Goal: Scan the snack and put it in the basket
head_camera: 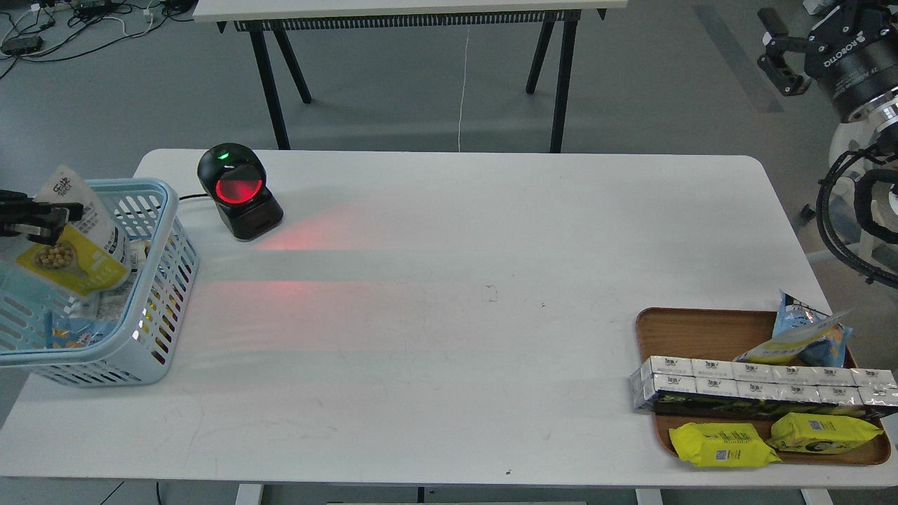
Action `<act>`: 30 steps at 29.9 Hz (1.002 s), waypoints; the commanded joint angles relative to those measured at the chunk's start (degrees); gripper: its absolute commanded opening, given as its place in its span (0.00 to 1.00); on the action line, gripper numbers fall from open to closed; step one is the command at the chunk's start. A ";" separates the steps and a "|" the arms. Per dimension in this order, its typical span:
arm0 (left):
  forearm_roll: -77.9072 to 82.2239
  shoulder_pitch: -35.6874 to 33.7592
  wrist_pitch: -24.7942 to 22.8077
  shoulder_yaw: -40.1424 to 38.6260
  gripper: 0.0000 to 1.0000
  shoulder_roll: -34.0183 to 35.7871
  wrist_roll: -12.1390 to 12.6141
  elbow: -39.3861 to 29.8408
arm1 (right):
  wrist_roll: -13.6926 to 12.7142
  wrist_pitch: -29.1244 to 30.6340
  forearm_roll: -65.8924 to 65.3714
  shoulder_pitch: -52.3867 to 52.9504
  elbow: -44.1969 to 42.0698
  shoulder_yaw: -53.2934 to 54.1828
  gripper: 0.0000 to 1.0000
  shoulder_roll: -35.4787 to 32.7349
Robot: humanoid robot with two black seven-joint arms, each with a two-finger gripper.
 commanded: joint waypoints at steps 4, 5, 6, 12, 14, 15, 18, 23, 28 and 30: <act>-0.44 2.45 -0.01 -3.39 0.12 -1.46 0.00 2.02 | 0.00 0.00 0.00 0.02 0.00 0.02 1.00 -0.03; -0.62 2.45 -0.02 -3.74 0.17 -1.55 0.00 2.02 | 0.00 0.00 0.00 0.02 0.00 0.02 1.00 -0.03; -0.79 2.45 -0.19 -4.18 0.23 -1.55 0.00 2.11 | 0.00 0.00 0.00 0.02 0.00 0.02 1.00 -0.03; -2.72 2.10 -0.45 -10.84 0.82 -0.94 0.00 2.03 | 0.00 0.00 0.00 0.02 0.00 0.02 1.00 0.06; -6.40 2.45 -0.11 -14.89 0.87 -0.93 0.00 2.11 | 0.00 0.00 0.00 0.02 0.00 0.02 1.00 0.06; -8.25 2.45 -0.02 -16.56 0.90 -0.85 0.00 2.11 | 0.00 0.00 0.00 0.10 0.00 -0.15 1.00 -0.03; -13.78 2.45 0.07 -21.57 0.92 -1.46 0.00 2.11 | 0.00 0.00 -0.09 0.28 0.00 -0.42 1.00 0.06; -28.62 2.53 -0.02 -30.54 0.92 -5.06 0.00 1.23 | 0.00 0.00 -0.70 2.30 0.00 -0.95 1.00 1.11; -51.02 2.53 -1.94 -34.76 0.92 -9.54 0.00 -0.87 | 0.00 0.00 -1.05 3.70 0.09 -1.04 1.00 1.90; -58.59 2.53 -5.97 -35.91 0.92 -11.65 0.00 -1.40 | 0.00 0.00 -1.32 4.15 0.00 -1.12 1.00 2.34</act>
